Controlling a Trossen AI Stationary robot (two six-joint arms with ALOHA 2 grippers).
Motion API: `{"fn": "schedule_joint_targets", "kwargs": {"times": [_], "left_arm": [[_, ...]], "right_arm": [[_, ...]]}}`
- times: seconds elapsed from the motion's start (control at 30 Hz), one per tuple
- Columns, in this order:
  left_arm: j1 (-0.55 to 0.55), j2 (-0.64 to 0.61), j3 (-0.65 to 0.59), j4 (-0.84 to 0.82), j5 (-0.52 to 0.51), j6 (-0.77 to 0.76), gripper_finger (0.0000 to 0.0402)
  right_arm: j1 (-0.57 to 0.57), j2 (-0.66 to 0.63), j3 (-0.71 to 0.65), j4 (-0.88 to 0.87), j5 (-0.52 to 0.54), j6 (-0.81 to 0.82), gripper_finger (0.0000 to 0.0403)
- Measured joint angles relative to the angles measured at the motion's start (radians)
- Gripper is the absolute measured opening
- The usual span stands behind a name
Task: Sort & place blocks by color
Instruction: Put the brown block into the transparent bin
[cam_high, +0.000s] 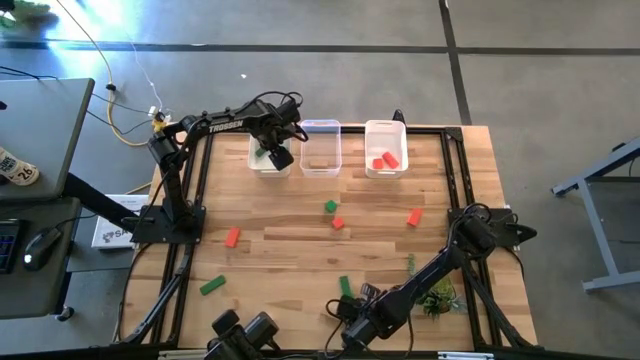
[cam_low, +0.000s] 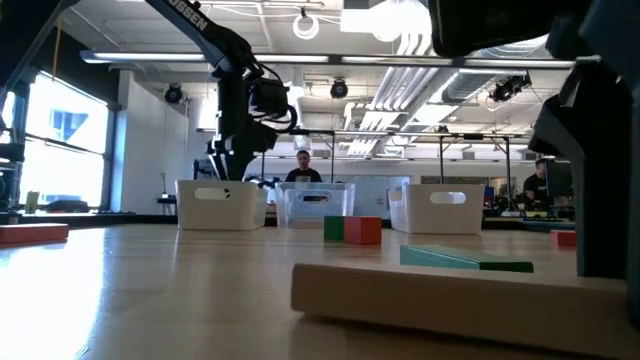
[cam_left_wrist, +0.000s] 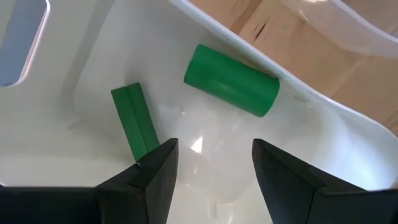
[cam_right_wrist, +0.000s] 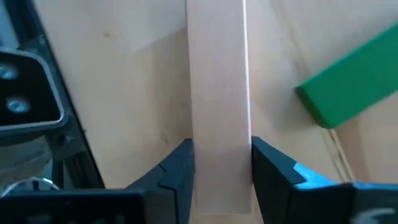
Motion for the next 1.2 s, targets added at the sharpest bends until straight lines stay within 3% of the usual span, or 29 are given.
{"fn": "schedule_joint_targets", "kwargs": {"times": [0.37,0.6,0.8,1.2], "left_arm": [[0.000,0.000,0.000,0.013,-0.002,0.024,0.0192],[0.000,0.000,0.000,0.015,-0.001,0.024,0.0192],[0.000,0.000,0.000,0.019,0.002,0.024,0.0192],[0.000,0.000,0.000,0.020,0.003,0.024,0.0192]], "right_arm": [[-0.016,0.019,0.003,-0.020,-0.052,0.066,0.0130],[-0.024,0.025,0.046,-0.063,-0.032,0.064,0.0094],[-0.031,0.031,0.071,-0.090,-0.054,0.061,0.0094],[-0.035,0.048,0.234,-0.230,-0.017,0.045,0.0093]]}}
